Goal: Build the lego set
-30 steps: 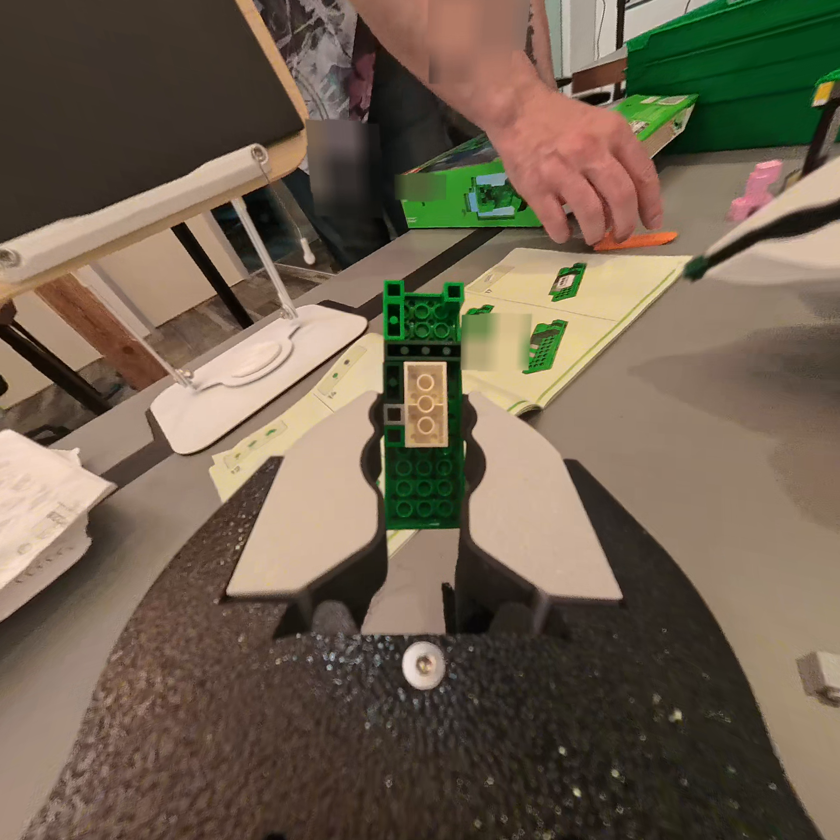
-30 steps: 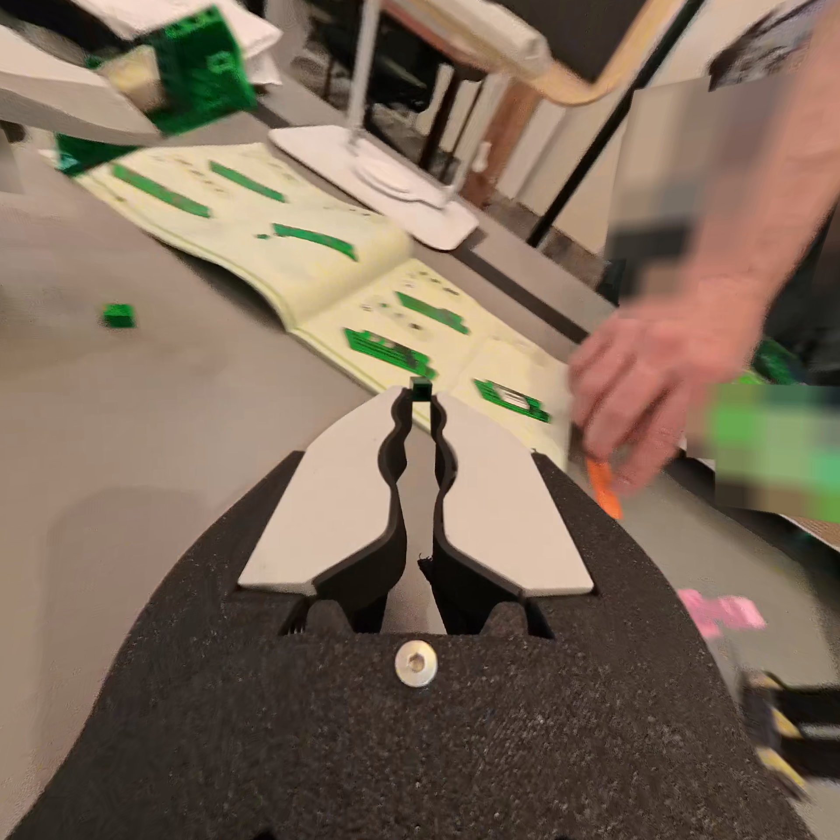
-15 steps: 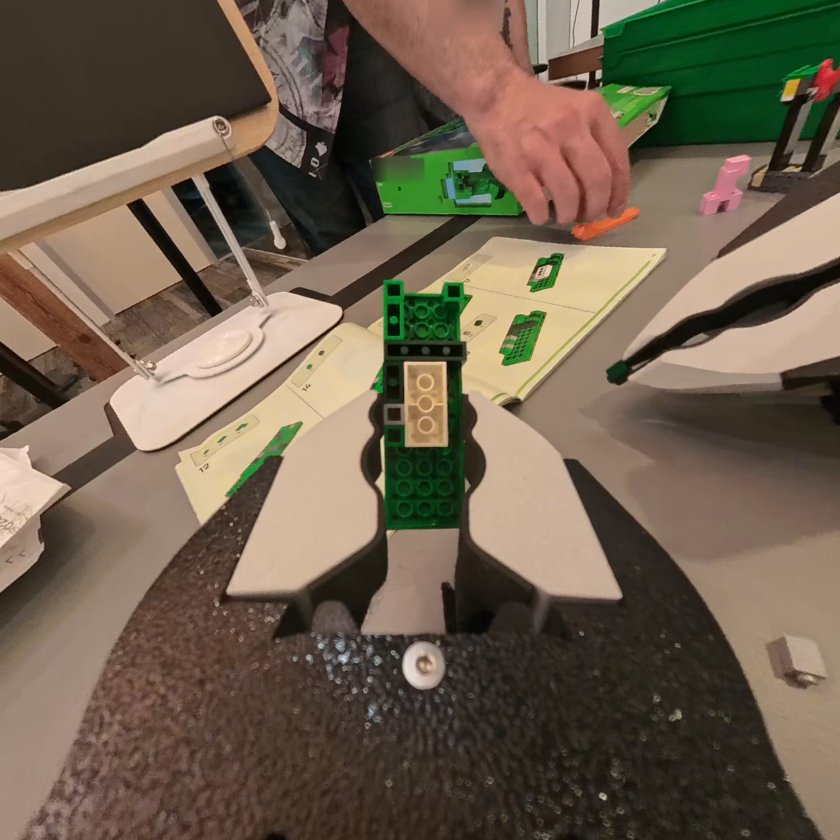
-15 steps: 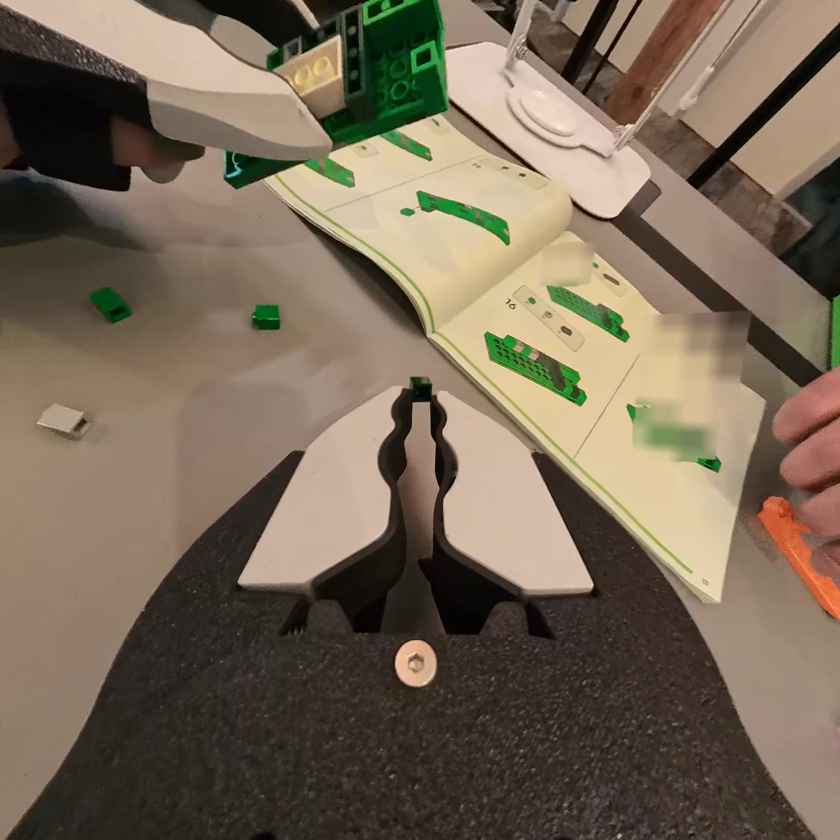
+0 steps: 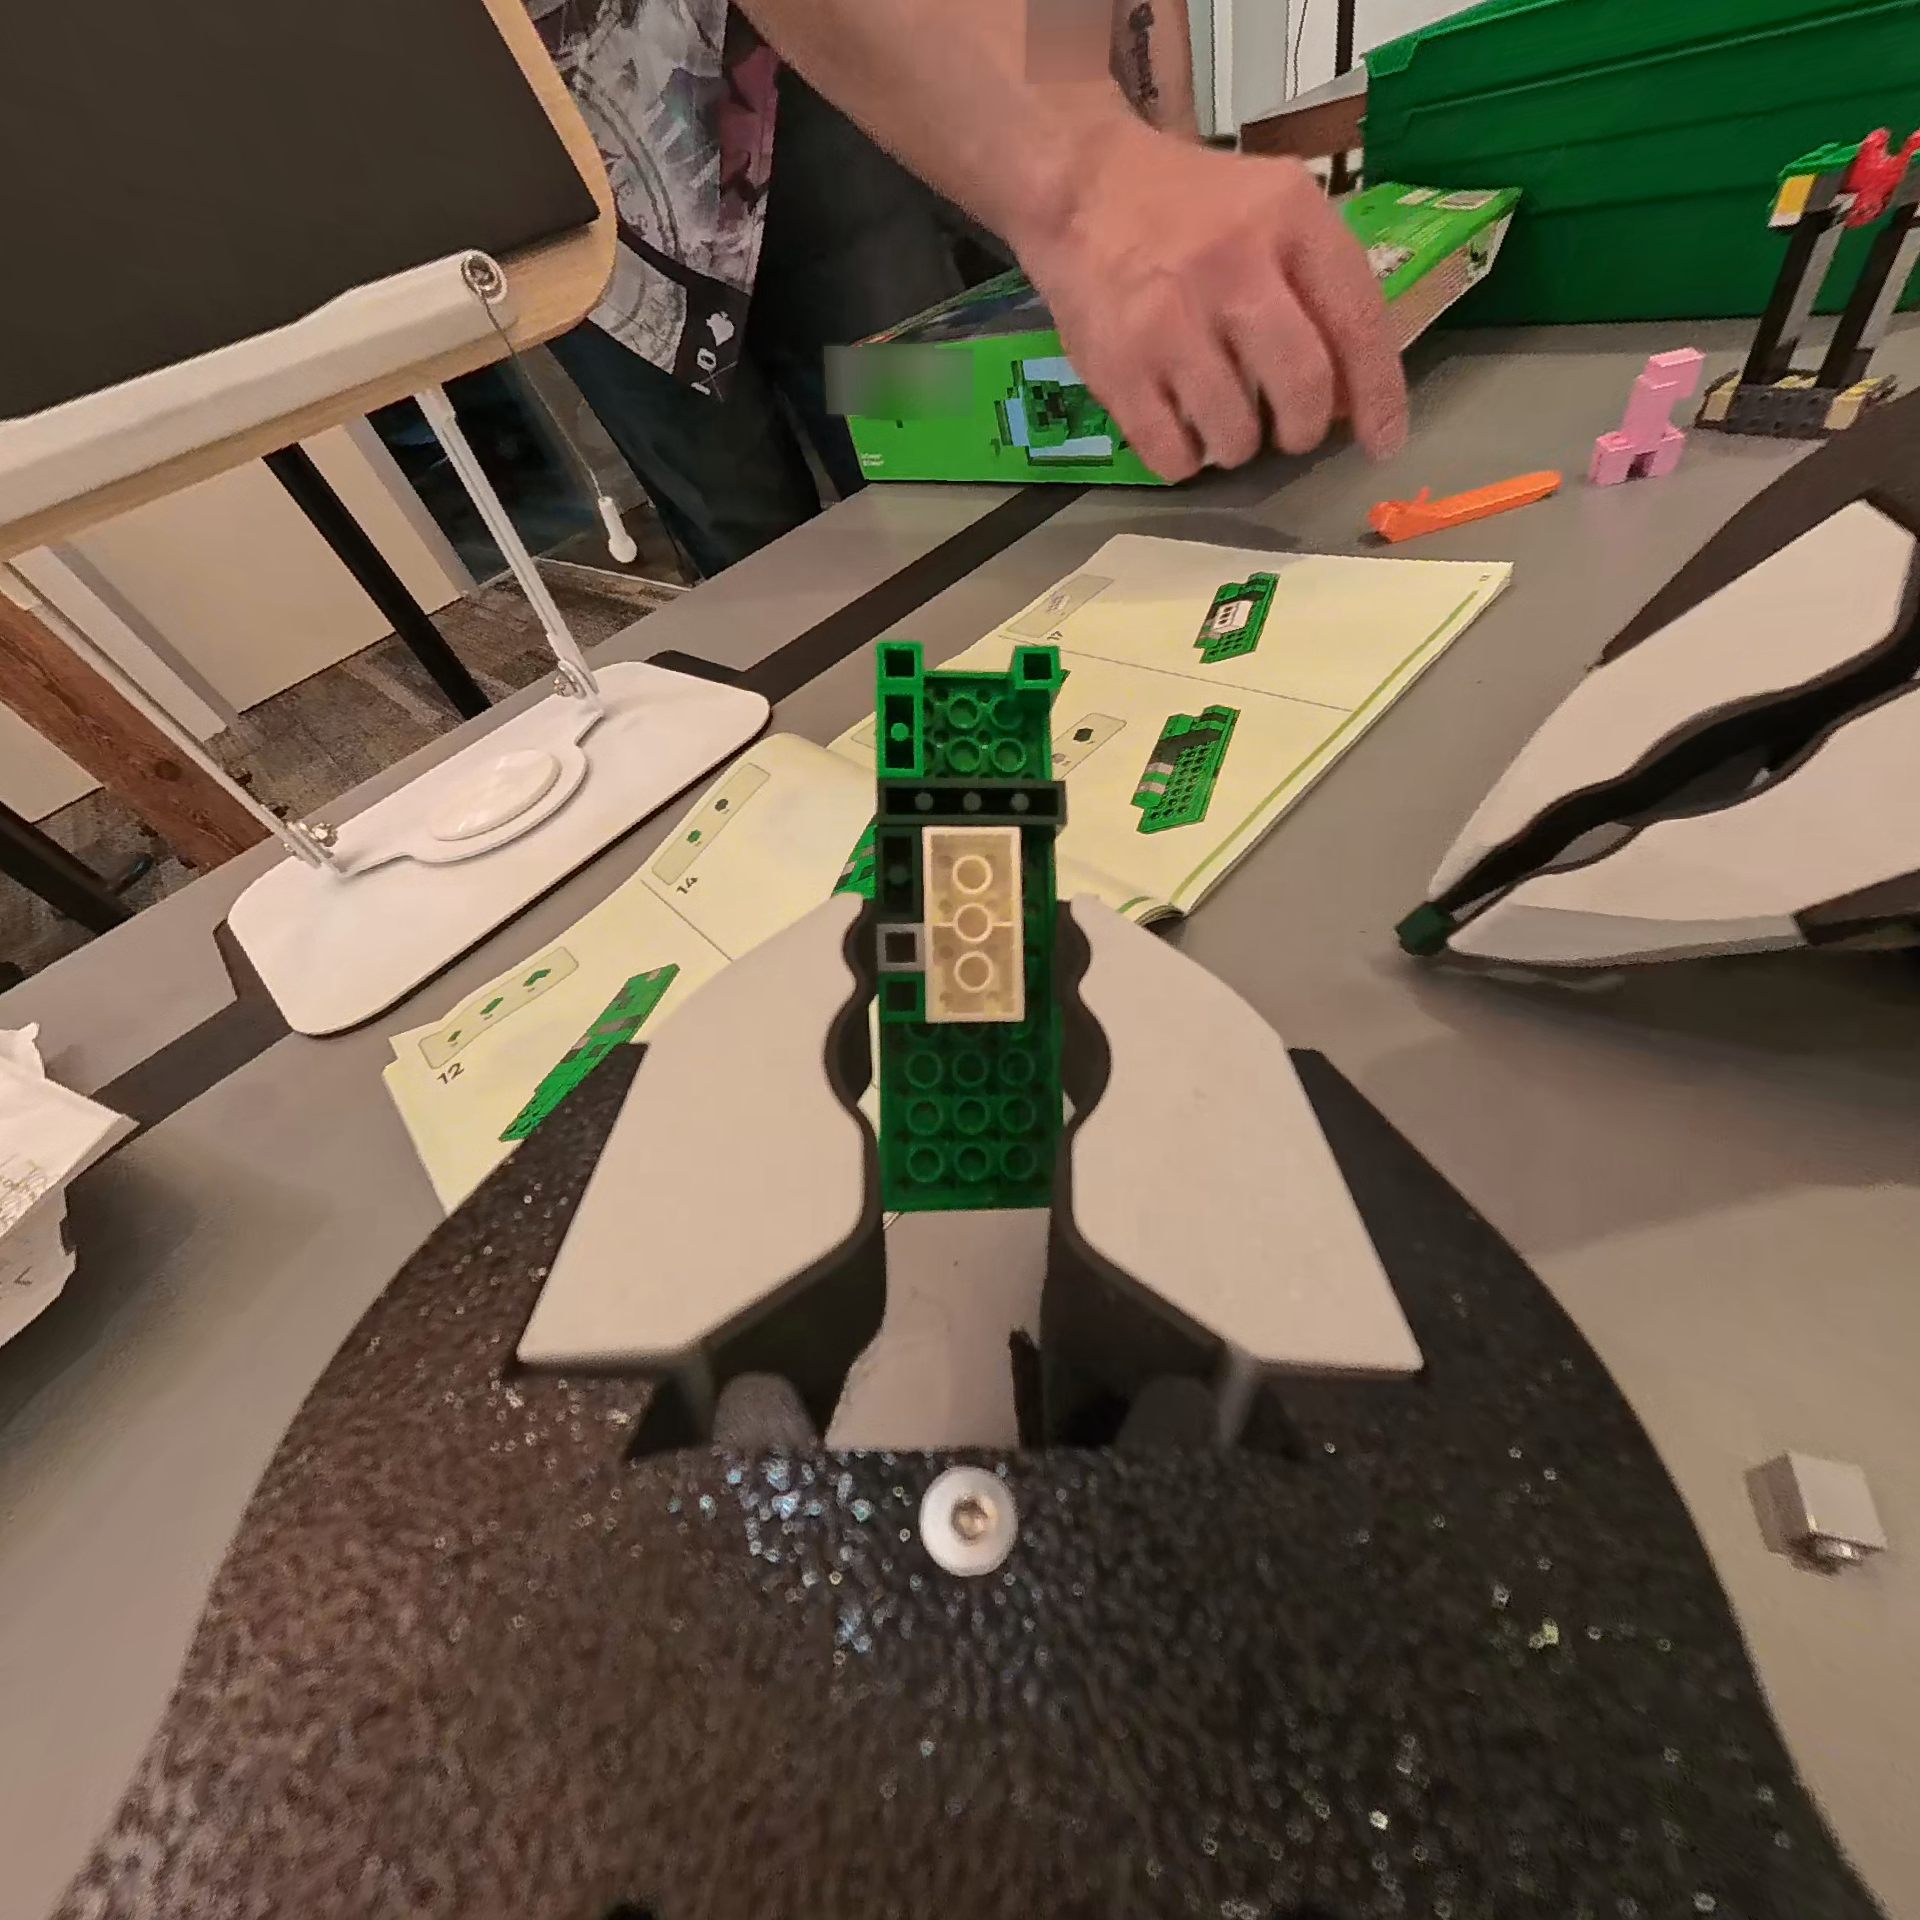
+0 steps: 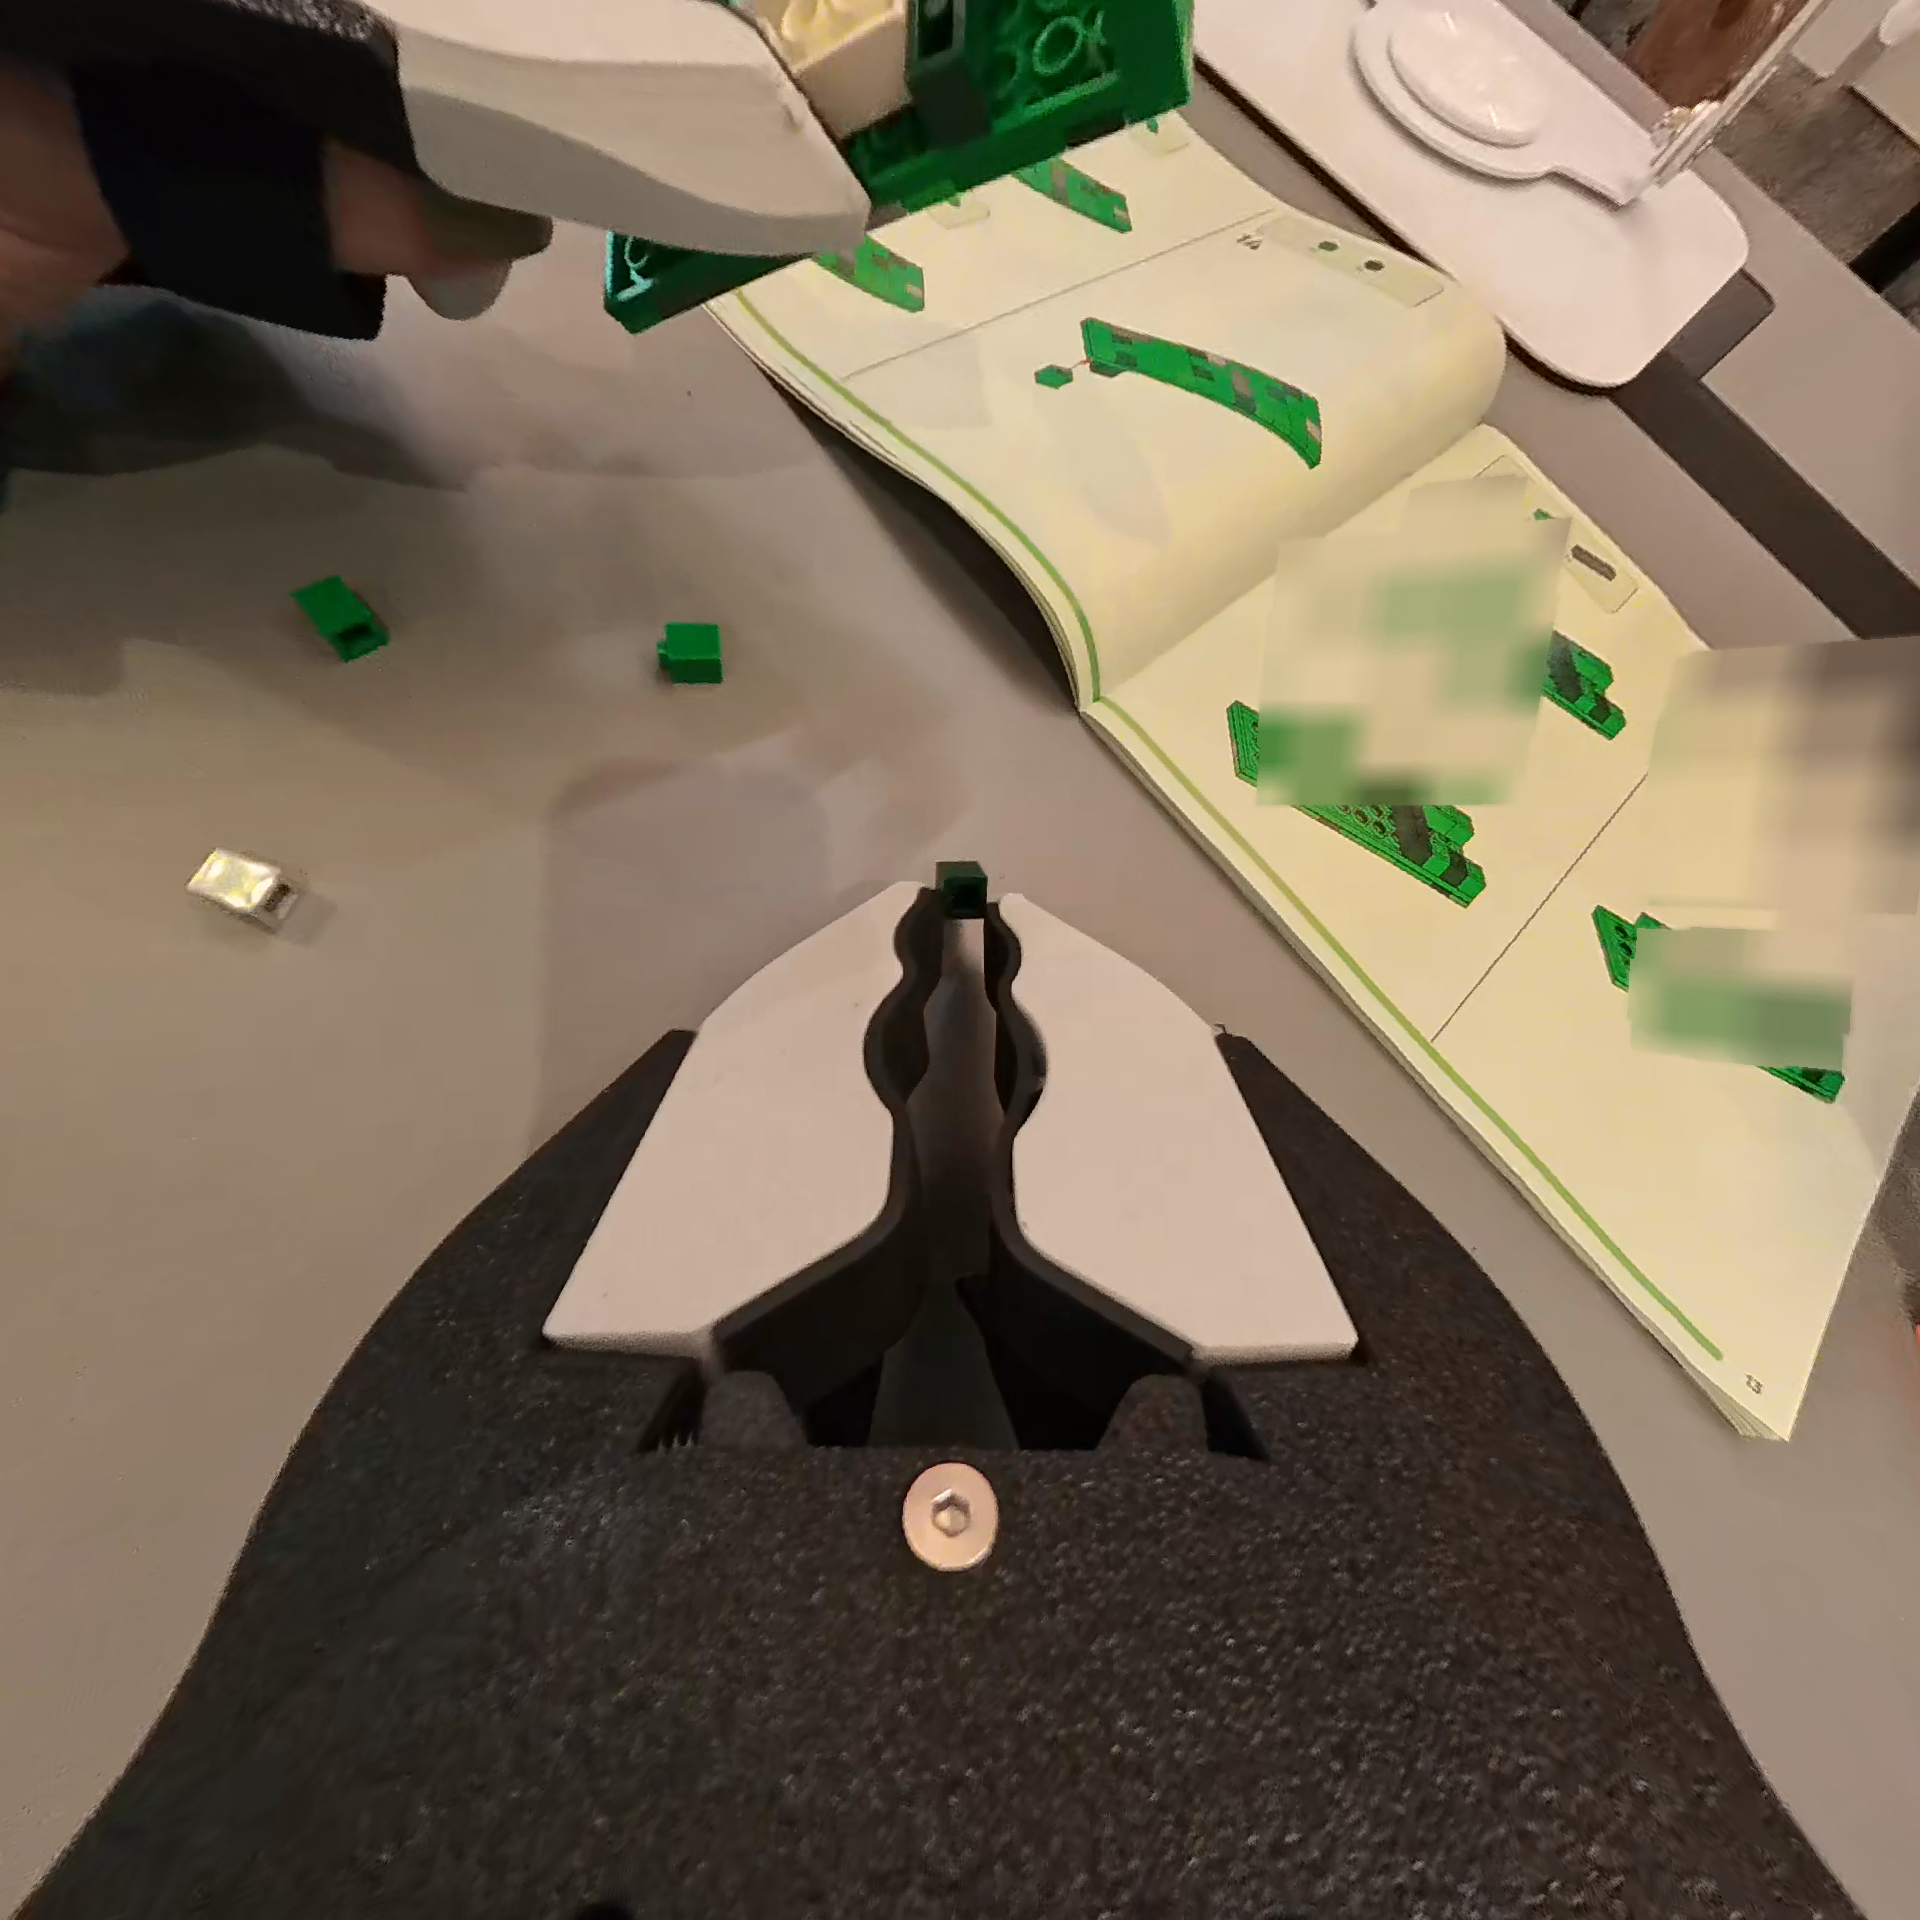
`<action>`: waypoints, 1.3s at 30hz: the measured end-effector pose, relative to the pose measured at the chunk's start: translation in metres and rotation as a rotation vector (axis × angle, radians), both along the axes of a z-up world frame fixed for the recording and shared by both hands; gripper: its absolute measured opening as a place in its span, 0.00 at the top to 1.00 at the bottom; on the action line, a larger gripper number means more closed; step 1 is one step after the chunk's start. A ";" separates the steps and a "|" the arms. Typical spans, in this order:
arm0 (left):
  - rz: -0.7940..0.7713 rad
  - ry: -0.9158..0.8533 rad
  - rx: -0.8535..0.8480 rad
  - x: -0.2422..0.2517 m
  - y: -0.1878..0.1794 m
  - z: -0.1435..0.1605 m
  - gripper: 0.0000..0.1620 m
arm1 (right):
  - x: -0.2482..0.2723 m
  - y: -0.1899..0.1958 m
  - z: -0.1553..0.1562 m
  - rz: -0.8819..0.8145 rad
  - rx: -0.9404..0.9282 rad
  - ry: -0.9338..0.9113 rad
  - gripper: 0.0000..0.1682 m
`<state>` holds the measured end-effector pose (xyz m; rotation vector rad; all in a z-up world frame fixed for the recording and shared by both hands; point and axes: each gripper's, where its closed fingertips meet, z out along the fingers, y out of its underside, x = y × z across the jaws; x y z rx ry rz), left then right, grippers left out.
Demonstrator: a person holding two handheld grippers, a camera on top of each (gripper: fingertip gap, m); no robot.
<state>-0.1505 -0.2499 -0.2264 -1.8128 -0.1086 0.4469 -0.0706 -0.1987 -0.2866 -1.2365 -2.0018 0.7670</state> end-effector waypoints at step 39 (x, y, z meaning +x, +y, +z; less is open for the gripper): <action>-0.019 0.024 -0.031 0.004 0.004 -0.003 0.80 | 0.023 0.023 0.010 0.020 0.072 0.019 0.86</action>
